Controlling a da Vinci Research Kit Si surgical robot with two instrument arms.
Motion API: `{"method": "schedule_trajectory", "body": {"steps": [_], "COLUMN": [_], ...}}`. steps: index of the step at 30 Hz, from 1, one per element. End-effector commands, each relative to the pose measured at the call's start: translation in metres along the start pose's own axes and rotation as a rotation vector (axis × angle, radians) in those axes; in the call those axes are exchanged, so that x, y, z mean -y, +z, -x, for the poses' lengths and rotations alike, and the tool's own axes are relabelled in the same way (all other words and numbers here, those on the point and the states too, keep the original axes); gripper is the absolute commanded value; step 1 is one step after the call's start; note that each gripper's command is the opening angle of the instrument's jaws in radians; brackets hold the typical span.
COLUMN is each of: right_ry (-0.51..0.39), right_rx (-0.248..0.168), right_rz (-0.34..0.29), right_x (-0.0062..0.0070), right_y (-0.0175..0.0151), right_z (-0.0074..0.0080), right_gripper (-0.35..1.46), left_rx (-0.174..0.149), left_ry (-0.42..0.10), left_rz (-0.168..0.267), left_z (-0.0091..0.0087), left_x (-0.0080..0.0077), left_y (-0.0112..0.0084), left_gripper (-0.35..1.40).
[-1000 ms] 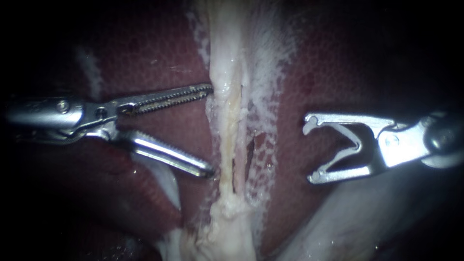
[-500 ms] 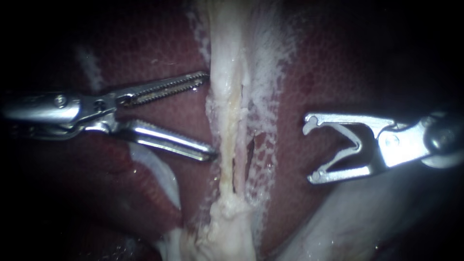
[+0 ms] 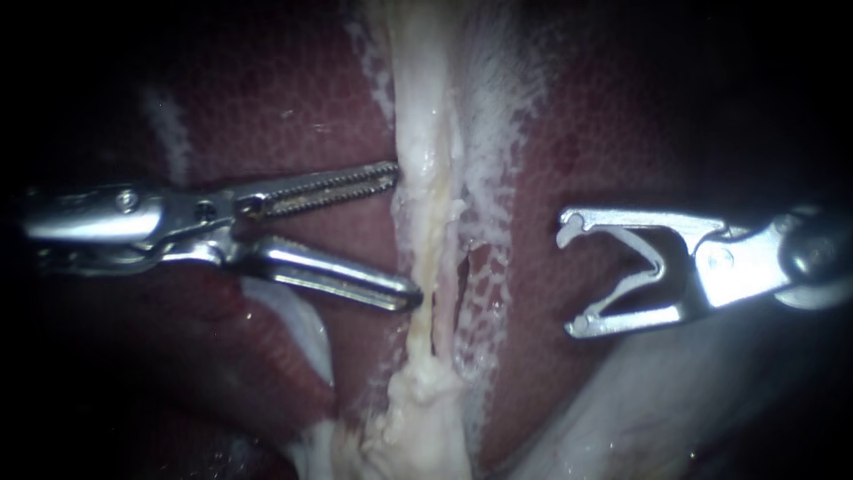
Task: Grabbing gallbladder
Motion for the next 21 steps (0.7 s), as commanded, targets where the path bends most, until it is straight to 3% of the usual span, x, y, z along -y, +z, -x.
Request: {"method": "schedule_trajectory", "body": {"steps": [1, 7, 21], "right_ry": [0.0, 0.0, 0.0], "right_rx": [0.0, 0.0, 0.0], "right_rz": [0.0, 0.0, 0.001], "right_x": [0.0, 0.0, 0.0], "right_y": [0.0, 0.0, 0.0001], "right_z": [0.0, 0.0, 0.0], "right_gripper": [0.6, 0.6, 0.6], "left_rx": [0.001, -0.004, -0.005], "left_ry": [-0.01, -0.039, -0.123], "left_rz": [0.0, -0.004, 0.071], "left_z": [0.0, -0.0004, -0.0015], "left_x": [0.0, -0.0008, -0.0047], "left_y": [0.0, 0.0004, 0.0001], "left_gripper": [0.59, 0.49, 0.14]}}
